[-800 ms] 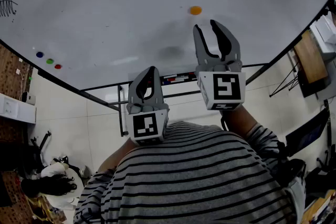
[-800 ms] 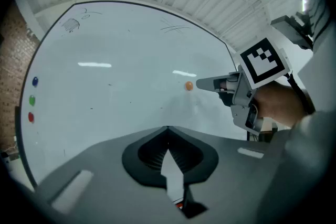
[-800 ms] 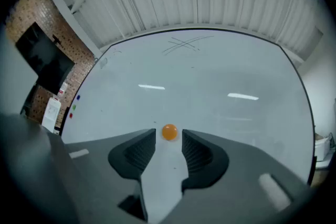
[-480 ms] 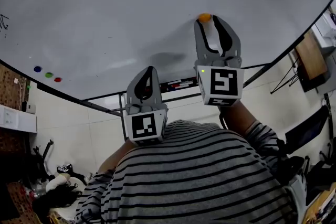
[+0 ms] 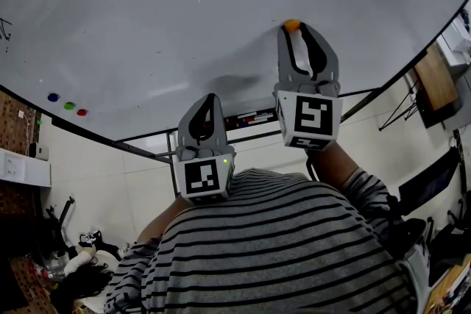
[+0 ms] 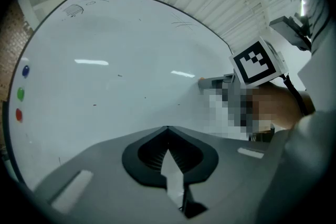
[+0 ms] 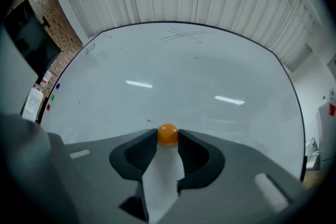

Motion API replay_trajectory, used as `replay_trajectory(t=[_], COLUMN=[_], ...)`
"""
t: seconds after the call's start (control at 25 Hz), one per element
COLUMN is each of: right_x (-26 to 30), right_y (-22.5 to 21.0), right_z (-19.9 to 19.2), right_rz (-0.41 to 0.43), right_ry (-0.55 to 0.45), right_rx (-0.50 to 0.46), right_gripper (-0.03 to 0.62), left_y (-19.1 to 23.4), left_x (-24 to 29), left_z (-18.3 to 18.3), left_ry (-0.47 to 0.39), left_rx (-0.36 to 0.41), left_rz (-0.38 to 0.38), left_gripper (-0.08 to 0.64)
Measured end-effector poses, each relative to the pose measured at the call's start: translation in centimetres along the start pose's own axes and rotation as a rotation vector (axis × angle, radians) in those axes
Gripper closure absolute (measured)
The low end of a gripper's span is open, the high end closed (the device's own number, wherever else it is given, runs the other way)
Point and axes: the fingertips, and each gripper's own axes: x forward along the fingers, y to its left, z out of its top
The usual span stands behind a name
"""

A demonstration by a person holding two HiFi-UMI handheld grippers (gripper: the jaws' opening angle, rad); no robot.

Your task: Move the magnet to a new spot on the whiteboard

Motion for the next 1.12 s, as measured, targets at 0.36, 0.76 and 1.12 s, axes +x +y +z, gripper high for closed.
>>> replay_trajectory(t=[0.36, 0.76, 1.12], right_x=[-3.6, -11.6, -19.1], right_y=[-0.4, -3.1, -6.1], right_z=[1.9, 1.0, -1.2], right_rz=[0.035, 0.111, 0.147], right_ry=[-0.032, 0.03, 0.115], right_rx=[0.021, 0.089, 0.144], right_gripper=[0.468, 0.468, 0.468], left_y=[-1.3, -7.9, -13.4], left_x=[-1.6, -4.6, -8.3], left_z=[0.2, -0.2, 1.3], left_ry=[-0.007, -0.003, -0.01], left_rx=[0.013, -0.025, -0.07], left_rz=[0.027, 0.04, 0.061], left_gripper=[0.545, 0.545, 0.545])
